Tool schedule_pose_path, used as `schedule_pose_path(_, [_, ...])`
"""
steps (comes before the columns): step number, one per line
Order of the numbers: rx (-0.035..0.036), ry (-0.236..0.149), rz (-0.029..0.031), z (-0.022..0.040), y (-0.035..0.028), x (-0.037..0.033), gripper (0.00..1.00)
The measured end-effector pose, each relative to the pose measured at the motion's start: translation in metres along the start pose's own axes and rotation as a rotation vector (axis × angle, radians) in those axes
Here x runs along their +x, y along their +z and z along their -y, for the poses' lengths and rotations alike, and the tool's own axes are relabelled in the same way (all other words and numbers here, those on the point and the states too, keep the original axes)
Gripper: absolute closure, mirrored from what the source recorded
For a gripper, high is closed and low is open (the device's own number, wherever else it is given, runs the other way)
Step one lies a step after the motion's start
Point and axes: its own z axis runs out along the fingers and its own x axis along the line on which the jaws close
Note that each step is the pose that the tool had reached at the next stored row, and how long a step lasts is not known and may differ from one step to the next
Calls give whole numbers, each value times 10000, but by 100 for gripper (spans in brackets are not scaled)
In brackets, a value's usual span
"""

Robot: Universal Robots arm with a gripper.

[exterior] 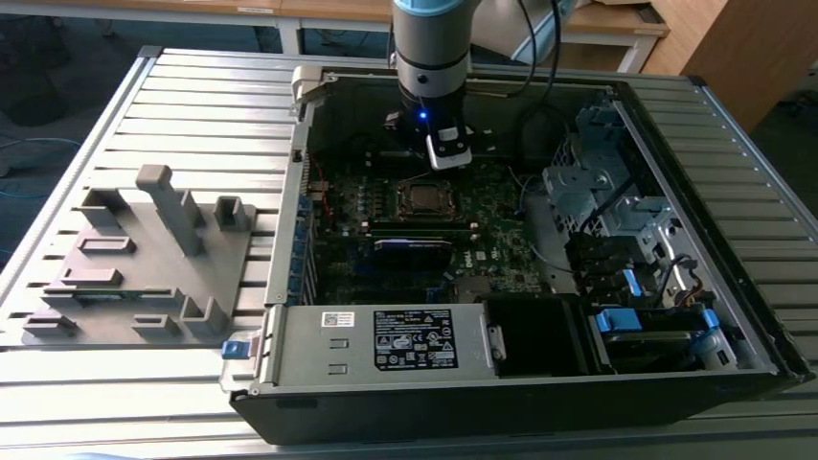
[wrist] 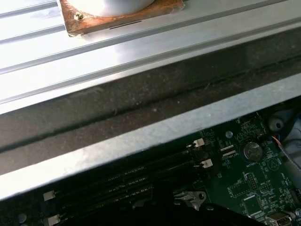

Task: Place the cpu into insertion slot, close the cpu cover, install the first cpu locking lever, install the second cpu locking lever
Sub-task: 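Install the first cpu locking lever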

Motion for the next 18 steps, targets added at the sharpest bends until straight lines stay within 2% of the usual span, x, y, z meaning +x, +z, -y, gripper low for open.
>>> schedule_pose_path(6, [-2,-2,0,-9,14,-34,89])
schedule_pose_path(11, [0,-1,0,-9,16,-34,89])
schedule_pose_path(18, [16,-5,5,-1,70,-46,89])
